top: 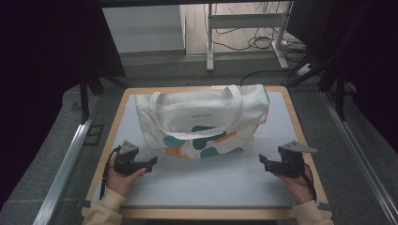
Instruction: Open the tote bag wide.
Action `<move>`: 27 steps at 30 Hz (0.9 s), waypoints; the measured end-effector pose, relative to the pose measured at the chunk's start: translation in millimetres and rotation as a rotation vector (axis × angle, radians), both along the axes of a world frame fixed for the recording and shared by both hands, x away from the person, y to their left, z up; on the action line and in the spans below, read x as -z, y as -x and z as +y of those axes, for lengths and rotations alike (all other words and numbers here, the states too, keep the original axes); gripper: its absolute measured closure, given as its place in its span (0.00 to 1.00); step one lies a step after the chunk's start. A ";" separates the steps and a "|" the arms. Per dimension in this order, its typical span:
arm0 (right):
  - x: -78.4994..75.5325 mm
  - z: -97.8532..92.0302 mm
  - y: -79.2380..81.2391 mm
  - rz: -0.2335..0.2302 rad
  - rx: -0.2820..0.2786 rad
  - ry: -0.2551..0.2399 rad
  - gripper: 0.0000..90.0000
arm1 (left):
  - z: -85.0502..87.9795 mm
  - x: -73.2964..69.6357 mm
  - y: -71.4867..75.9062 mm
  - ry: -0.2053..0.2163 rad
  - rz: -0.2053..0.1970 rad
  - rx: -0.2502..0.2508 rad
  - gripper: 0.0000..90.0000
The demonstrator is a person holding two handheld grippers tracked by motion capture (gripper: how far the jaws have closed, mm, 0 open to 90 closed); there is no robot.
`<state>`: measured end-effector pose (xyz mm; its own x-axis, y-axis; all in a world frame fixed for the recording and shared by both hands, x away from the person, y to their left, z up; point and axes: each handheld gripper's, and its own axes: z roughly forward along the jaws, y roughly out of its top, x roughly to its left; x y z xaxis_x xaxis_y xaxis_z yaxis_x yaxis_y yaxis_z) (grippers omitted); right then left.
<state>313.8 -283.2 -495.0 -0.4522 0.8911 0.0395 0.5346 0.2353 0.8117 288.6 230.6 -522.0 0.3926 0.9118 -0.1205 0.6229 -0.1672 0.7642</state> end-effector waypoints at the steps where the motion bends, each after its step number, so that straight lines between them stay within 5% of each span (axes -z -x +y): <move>1: 1.3 -0.2 -0.4 0.005 -0.005 -0.004 0.18 | 0.0 -0.9 -1.1 0.000 -0.001 0.000 0.15; 9: 4.7 2.5 3.6 0.006 -0.034 0.001 0.23 | 1.1 -2.3 -1.0 0.013 -0.001 0.015 0.20; 14: 2.2 4.0 8.5 -0.002 -0.037 -0.012 0.24 | 6.0 -10.3 8.3 0.041 -0.037 -0.005 0.22; 27: 6.0 4.6 7.1 0.002 -0.038 0.003 0.27 | 8.0 -10.8 4.7 0.058 -0.022 0.014 0.23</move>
